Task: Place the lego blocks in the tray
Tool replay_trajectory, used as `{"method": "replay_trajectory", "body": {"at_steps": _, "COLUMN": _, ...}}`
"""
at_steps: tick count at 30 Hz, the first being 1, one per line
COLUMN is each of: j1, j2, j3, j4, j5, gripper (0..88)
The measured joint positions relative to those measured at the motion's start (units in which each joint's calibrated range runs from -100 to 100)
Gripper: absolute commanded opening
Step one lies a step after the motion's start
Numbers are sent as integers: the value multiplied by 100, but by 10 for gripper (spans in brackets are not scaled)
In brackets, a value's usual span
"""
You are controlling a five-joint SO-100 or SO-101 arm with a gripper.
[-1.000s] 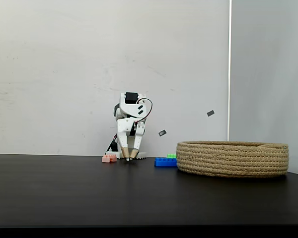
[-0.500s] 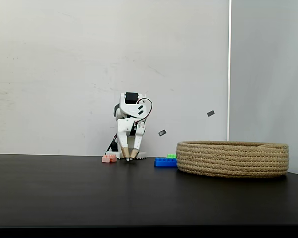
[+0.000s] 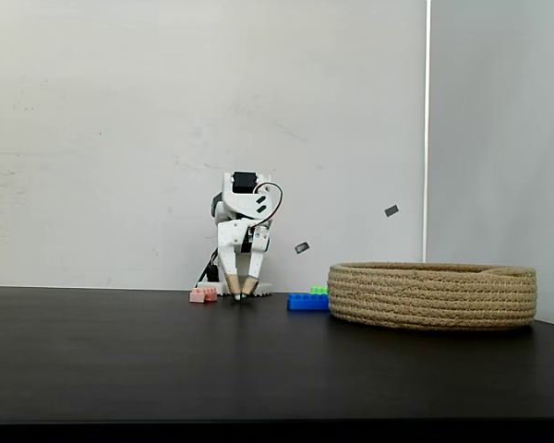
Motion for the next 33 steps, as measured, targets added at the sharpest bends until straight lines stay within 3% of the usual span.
{"method": "replay_trajectory", "body": {"at_steps": 22, "j1": 0, "j2": 0, "j3": 0, "j4": 0, "j5": 181, "gripper": 0}}
{"method": "replay_trajectory", "body": {"at_steps": 26, "j1": -24, "j2": 0, "j3": 0, "j4": 0, "j5": 391, "gripper": 0}}
{"method": "replay_trajectory", "body": {"at_steps": 30, "j1": -187, "j2": 17, "j3": -27, "j4": -24, "j5": -5, "gripper": 0}}
{"method": "replay_trajectory", "body": {"at_steps": 33, "j1": -138, "j2": 424, "j3": -433, "j4": -97, "j5": 156, "gripper": 0}}
